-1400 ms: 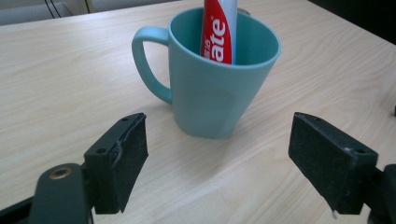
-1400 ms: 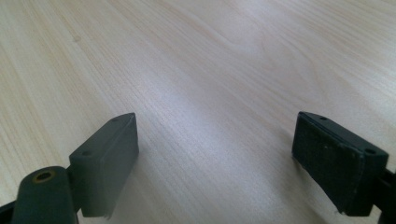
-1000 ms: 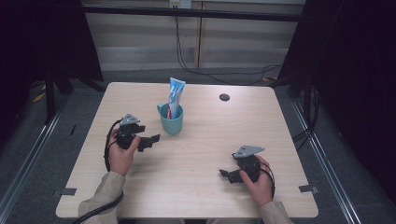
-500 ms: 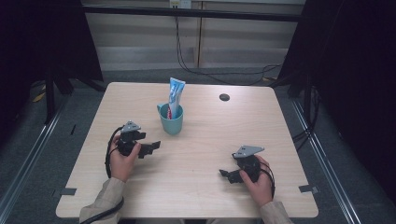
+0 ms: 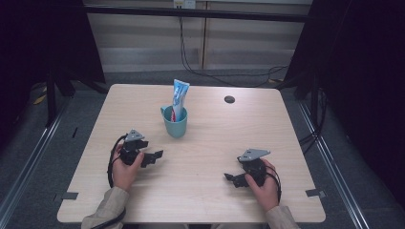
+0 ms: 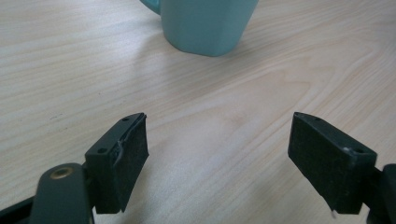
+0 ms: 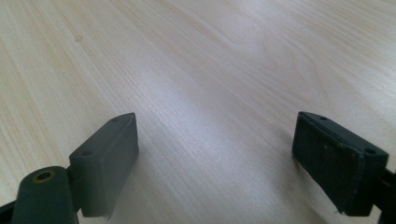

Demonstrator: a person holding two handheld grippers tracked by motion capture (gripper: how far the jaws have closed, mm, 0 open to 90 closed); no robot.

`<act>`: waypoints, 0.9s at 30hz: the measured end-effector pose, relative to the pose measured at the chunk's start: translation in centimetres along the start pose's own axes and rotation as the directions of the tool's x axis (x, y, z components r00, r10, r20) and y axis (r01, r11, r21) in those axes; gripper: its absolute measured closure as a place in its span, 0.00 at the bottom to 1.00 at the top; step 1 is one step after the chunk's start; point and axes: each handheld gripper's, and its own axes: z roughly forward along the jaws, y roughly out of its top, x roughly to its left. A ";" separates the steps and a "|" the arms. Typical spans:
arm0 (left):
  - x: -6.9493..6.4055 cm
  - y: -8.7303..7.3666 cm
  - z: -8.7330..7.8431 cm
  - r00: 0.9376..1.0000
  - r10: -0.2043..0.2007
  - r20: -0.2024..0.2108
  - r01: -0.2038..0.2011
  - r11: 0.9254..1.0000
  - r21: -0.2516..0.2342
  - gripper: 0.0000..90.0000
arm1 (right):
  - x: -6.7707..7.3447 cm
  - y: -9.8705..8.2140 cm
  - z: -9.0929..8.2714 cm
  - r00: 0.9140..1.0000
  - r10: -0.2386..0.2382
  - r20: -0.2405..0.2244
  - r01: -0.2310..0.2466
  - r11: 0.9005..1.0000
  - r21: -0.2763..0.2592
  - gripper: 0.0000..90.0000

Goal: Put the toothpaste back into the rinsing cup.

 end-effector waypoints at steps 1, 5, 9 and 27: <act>0.0 -0.1 0.0 1.000 0.000 -0.003 0.000 1.000 0.001 0.22 | 0.0 0.0 0.0 1.000 0.000 0.000 0.000 1.000 0.000 0.16; 0.0 -0.5 0.1 1.000 0.012 -0.004 -0.012 1.000 0.015 0.22 | 0.0 0.0 0.0 1.000 0.001 0.000 -0.001 1.000 0.000 0.16; 0.0 -0.7 0.0 1.000 0.012 -0.012 -0.012 1.000 0.014 0.22 | 0.0 0.0 0.0 1.000 0.000 0.000 0.000 1.000 0.000 0.16; -0.2 -1.1 0.0 0.998 0.046 -0.033 -0.044 0.997 0.058 0.22 | 0.0 0.0 0.0 1.000 0.000 -0.001 0.000 1.000 0.000 0.16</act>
